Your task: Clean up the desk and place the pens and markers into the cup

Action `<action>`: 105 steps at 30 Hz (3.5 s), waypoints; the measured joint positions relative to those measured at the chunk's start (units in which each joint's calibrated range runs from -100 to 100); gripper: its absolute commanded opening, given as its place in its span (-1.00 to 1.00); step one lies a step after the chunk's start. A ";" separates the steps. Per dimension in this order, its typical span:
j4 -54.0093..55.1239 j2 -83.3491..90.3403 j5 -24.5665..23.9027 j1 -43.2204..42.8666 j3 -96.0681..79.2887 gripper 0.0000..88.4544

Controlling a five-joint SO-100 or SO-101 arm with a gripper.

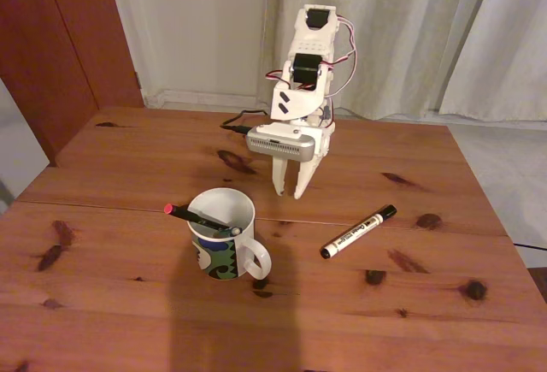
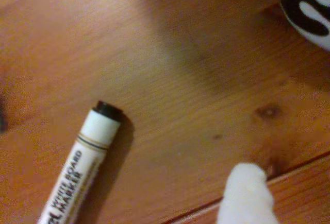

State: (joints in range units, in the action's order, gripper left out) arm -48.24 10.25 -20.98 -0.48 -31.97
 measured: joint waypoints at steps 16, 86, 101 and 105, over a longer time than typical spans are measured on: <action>-0.41 0.00 -8.74 -6.09 0.25 -0.72; 8.38 -20.00 -11.77 -17.68 9.09 -0.72; 9.87 -19.58 -11.67 -17.75 4.25 -0.72; 9.87 -19.58 -11.67 -17.75 4.16 -0.72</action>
State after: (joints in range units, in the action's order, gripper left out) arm -38.37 -9.32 -32.65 -18.23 -27.81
